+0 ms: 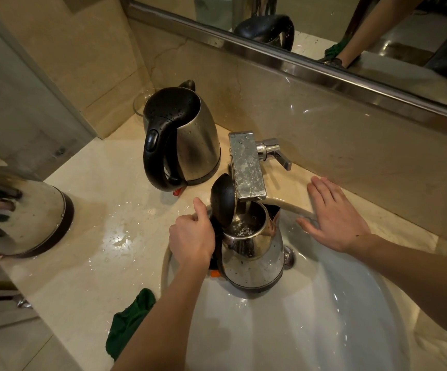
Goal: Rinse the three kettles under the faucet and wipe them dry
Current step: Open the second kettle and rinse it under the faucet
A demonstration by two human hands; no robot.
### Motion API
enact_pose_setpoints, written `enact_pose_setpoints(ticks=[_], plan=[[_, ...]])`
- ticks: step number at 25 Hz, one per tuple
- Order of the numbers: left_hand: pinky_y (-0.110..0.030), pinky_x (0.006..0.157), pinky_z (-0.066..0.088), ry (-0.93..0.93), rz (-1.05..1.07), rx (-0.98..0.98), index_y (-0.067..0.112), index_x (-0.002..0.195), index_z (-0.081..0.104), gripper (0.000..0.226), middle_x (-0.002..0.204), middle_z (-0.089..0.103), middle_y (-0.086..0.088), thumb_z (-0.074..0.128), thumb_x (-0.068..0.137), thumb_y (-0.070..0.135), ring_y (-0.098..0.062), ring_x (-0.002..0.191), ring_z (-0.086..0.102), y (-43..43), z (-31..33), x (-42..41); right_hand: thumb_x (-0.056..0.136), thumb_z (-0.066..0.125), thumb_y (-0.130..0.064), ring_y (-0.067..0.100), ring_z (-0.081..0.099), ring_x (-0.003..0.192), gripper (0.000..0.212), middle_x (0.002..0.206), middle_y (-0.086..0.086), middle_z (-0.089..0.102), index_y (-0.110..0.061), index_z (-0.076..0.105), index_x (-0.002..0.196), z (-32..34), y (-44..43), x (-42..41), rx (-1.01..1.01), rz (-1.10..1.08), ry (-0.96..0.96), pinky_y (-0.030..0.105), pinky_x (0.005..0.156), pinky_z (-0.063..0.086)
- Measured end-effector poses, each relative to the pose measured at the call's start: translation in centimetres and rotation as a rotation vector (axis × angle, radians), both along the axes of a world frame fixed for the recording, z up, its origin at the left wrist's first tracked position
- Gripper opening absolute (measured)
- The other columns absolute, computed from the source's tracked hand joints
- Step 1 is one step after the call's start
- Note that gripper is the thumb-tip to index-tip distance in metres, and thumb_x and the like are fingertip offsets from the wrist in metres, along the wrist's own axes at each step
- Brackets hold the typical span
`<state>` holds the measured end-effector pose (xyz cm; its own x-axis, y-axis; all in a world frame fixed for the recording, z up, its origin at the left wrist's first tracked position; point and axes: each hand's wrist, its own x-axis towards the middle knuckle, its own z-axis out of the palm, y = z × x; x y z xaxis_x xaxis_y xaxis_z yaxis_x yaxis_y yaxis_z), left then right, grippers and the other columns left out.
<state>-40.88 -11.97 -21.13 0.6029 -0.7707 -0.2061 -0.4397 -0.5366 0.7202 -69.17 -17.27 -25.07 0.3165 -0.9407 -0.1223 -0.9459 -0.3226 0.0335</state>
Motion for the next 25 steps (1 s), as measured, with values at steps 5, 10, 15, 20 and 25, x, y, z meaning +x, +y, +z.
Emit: enact_pose_setpoints(ticks=[5,10,15,20,25], plan=[[-0.037,0.059,0.044,-0.005,-0.010,-0.010,0.013,0.047,0.041,0.068,0.049,0.043,-0.004,0.028,0.099,0.055,-0.020,0.050,0.046,0.05,0.14,-0.03,0.090,0.009,-0.071,0.034,0.022,0.145,0.094,0.155,0.020,0.030,0.000,0.030,0.148,0.00,-0.06,0.01,0.002,0.005,0.004,0.049,0.119,0.023],[-0.035,0.057,0.040,-0.004,-0.006,-0.014,0.013,0.047,0.041,0.068,0.049,0.044,-0.005,0.028,0.099,0.054,-0.020,0.050,0.046,0.11,0.29,-0.10,0.091,0.017,-0.068,0.035,0.022,0.145,0.090,0.154,0.021,0.031,0.001,0.031,0.147,0.02,0.03,-0.04,-0.008,0.010,0.004,0.048,0.119,0.022],[-0.037,0.058,0.042,0.005,-0.002,-0.012,0.011,0.048,0.041,0.067,0.050,0.045,-0.006,0.029,0.100,0.053,-0.021,0.051,0.047,0.20,0.38,-0.11,0.090,0.020,-0.068,0.034,0.020,0.145,0.089,0.156,0.020,0.029,0.000,0.030,0.148,-0.03,0.06,-0.07,-0.015,0.011,0.001,0.046,0.120,0.020],[-0.038,0.059,0.044,0.006,-0.009,-0.015,0.012,0.047,0.042,0.068,0.050,0.046,-0.006,0.029,0.099,0.054,-0.022,0.051,0.047,0.17,0.33,-0.10,0.091,0.021,-0.067,0.035,0.022,0.144,0.088,0.154,0.021,0.030,0.001,0.032,0.147,-0.01,0.04,-0.07,-0.017,0.017,0.006,0.047,0.119,0.021],[-0.035,0.057,0.040,0.003,-0.005,-0.015,0.010,0.049,0.042,0.068,0.051,0.045,-0.006,0.029,0.100,0.053,-0.020,0.051,0.046,0.24,0.48,-0.15,0.091,0.022,-0.067,0.035,0.022,0.145,0.088,0.155,0.020,0.030,0.000,0.032,0.147,-0.09,0.02,-0.09,-0.021,0.016,0.014,0.047,0.120,0.021]])
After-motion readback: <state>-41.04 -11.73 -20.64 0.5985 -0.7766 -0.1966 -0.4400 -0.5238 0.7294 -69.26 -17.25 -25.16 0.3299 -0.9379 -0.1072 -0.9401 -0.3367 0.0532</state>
